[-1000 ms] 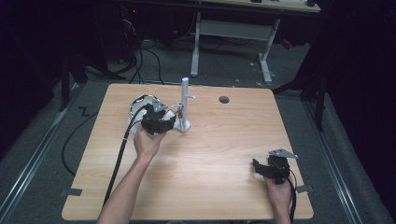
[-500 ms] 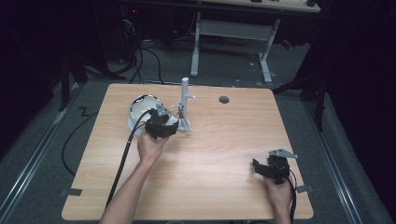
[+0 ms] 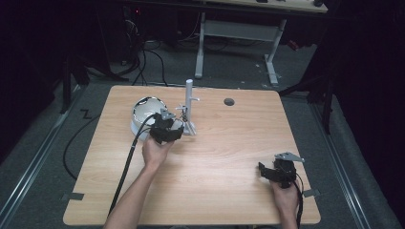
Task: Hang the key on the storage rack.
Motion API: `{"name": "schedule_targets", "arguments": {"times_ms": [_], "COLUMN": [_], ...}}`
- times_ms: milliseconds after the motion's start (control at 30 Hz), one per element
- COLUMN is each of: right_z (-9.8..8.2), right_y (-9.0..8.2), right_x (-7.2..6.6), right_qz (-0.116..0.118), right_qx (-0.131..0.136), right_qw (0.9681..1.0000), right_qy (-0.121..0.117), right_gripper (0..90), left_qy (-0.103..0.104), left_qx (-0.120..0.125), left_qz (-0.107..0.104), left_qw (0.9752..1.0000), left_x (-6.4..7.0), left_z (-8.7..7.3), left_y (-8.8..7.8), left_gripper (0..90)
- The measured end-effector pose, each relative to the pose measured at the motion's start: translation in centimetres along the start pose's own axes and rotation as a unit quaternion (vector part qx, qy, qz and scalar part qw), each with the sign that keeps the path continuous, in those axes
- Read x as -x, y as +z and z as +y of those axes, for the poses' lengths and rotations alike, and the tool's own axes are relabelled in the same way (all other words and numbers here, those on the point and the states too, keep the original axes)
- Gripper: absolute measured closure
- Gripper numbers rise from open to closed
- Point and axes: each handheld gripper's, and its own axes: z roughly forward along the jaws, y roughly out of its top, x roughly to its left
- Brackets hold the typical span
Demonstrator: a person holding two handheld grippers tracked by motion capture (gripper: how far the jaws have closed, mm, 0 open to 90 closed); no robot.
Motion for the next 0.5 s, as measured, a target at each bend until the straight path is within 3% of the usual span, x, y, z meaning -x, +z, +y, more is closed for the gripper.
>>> {"name": "schedule_targets", "arguments": {"times_ms": [300,500], "right_z": [0.0,0.0], "right_y": [0.0,0.0], "right_x": [0.0,0.01], "right_qz": [0.0,0.0], "right_qx": [0.0,0.0], "right_qw": [1.0,1.0], "right_qy": [0.0,0.0], "right_gripper": [24.4,24.4], "left_qy": [-0.005,-0.014], "left_qx": [0.007,0.011], "left_qz": [0.005,0.005], "left_qw": [0.9999,0.9998], "left_x": [-0.12,-0.44], "left_z": [-0.2,-0.16], "left_y": [-0.04,-0.51], "left_gripper": [48.9,42.8]}}
